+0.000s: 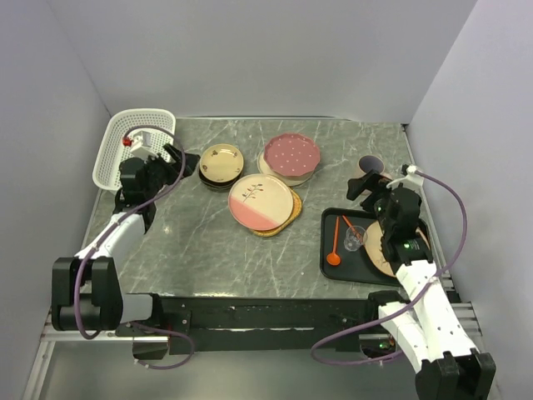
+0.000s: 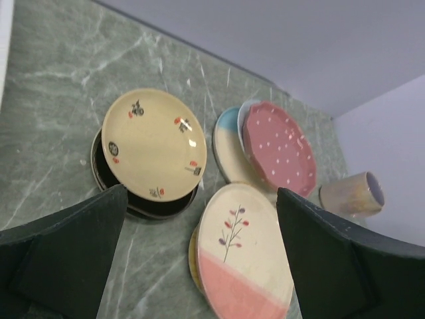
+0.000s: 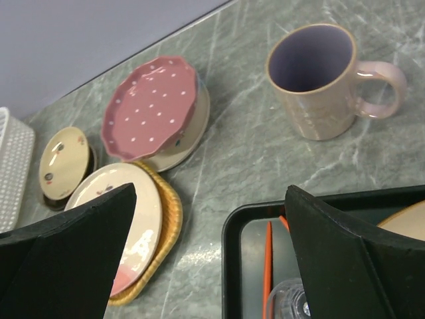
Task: Place the plates into the plastic bin on the countertop
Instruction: Pick up the plate at the center of the board, then place the plate in the plastic bin.
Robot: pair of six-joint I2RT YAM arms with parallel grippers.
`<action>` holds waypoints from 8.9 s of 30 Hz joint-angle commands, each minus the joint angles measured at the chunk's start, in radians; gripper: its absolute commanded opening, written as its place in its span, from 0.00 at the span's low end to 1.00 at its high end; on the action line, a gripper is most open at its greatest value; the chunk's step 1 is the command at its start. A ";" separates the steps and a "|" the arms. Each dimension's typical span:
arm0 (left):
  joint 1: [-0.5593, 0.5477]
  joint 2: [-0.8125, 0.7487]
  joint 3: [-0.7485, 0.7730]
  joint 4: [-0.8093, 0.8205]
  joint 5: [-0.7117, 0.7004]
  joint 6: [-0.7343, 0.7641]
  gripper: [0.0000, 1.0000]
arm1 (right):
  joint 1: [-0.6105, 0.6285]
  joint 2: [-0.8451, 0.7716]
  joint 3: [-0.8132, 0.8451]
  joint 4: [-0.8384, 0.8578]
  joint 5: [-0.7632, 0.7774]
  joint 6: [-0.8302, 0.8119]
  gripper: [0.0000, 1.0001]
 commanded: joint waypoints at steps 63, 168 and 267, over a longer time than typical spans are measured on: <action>-0.265 0.345 0.067 -0.156 0.149 -0.028 0.01 | 0.261 0.378 0.069 0.039 -0.224 -0.026 1.00; 0.420 0.053 0.151 0.050 0.201 -0.479 0.01 | 0.269 0.451 0.053 0.074 -0.164 -0.051 1.00; 0.425 0.502 0.531 -0.217 -0.166 -0.294 0.03 | 0.269 0.503 0.075 0.063 -0.207 -0.055 1.00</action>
